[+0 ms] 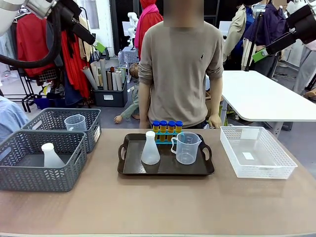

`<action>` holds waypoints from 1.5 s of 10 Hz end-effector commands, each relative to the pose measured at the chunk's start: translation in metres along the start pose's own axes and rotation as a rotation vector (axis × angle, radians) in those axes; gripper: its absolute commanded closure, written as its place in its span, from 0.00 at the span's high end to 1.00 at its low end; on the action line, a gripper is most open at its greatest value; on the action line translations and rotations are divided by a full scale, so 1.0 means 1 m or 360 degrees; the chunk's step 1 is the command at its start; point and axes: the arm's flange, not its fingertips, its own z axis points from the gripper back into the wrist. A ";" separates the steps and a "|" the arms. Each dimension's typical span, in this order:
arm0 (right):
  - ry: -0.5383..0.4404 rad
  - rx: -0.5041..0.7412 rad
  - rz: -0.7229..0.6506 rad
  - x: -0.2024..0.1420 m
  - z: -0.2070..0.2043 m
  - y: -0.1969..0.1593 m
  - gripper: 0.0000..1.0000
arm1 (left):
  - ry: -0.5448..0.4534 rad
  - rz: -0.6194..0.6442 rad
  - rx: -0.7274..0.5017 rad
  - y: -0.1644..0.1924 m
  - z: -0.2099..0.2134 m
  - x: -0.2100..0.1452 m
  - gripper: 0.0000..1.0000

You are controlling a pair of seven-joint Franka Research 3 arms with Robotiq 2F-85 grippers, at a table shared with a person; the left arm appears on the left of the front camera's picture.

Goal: Prepare the laboratory tools.
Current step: Pick up one Small flask and place it on the Handle tray.

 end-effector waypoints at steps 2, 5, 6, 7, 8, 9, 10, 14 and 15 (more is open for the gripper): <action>-0.0016 0.0012 0.0004 0.002 0.000 0.001 1.00 | 0.0000 0.0002 0.0004 0.000 0.002 -0.001 1.00; -0.0016 0.0012 0.0004 0.002 0.000 0.001 1.00 | 0.0000 0.0002 0.0004 0.000 0.002 -0.001 1.00; -0.0016 0.0012 0.0004 0.002 0.000 0.001 1.00 | 0.0000 0.0002 0.0004 0.000 0.002 -0.001 1.00; -0.0016 0.0012 0.0004 0.002 0.000 0.001 1.00 | 0.0000 0.0002 0.0004 0.000 0.002 -0.001 1.00; -0.0016 0.0012 0.0004 0.002 0.000 0.001 1.00 | 0.0000 0.0002 0.0004 0.000 0.002 -0.001 1.00; -0.0016 0.0012 0.0004 0.002 0.000 0.001 1.00 | 0.0000 0.0002 0.0004 0.000 0.002 -0.001 1.00; -0.0016 0.0012 0.0004 0.002 0.000 0.001 1.00 | 0.0000 0.0002 0.0004 0.000 0.002 -0.001 1.00; -0.0016 0.0012 0.0004 0.002 0.000 0.001 1.00 | 0.0000 0.0002 0.0004 0.000 0.002 -0.001 1.00; -0.0016 0.0012 0.0004 0.002 0.000 0.001 1.00 | 0.0000 0.0002 0.0004 0.000 0.002 -0.001 1.00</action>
